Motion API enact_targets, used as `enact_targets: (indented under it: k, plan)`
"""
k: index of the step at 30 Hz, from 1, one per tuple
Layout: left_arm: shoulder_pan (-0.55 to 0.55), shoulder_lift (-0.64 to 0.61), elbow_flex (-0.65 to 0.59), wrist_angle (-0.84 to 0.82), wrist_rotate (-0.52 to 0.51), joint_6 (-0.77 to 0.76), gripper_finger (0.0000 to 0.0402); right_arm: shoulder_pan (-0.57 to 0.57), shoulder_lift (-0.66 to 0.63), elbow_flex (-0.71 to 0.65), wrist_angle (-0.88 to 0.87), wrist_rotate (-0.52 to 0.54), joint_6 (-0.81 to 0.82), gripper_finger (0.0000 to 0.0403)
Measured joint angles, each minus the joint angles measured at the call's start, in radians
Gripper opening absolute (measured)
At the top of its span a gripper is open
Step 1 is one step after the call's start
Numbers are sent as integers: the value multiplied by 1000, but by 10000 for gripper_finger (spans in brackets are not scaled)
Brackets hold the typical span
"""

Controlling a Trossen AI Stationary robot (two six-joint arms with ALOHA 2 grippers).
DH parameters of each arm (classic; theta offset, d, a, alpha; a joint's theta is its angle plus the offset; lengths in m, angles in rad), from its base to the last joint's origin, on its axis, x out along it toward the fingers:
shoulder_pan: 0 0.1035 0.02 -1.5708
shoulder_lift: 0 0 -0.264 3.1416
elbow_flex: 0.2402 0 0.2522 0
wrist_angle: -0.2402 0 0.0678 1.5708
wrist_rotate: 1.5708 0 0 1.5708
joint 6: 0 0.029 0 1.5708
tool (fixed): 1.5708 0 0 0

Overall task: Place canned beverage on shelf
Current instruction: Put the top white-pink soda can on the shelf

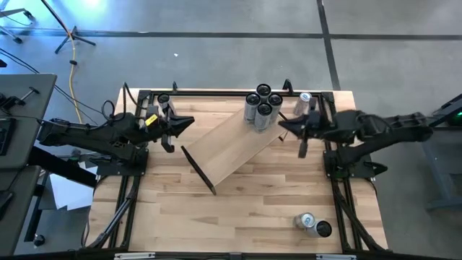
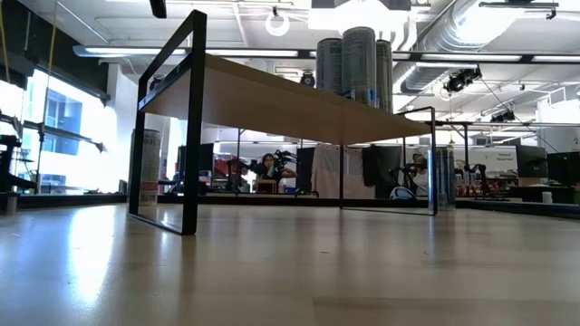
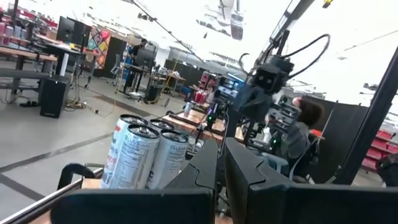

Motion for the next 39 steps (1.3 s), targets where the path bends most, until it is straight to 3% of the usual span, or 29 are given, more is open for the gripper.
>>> enact_targets:
  k: [6, 13, 17, 26, 30, 34, 39]
  plan:
    - [1, 0, 0, 1, -6, -9, 3, -89, -51, -61, 57, -168, 60, 0]
    - [1, 0, 0, 1, -21, 10, 4, -103, -13, -256, 449, -210, 135, 1]
    - [0, 0, 0, -1, -20, 30, 9, -108, 16, -288, 579, -211, 176, 1]
    - [0, 0, 0, -3, -12, 86, 24, -108, 22, -251, 575, -211, 152, 1]
    - [0, 0, 0, -10, -12, 98, 29, -108, 22, -241, 575, -152, 112, 6]
    - [0, 0, 0, -25, -20, 108, 37, -108, 22, -241, 575, -107, 108, 48]
    - [0, 0, 0, -50, -50, 122, 68, -103, 36, -241, 600, -75, 136, 145]
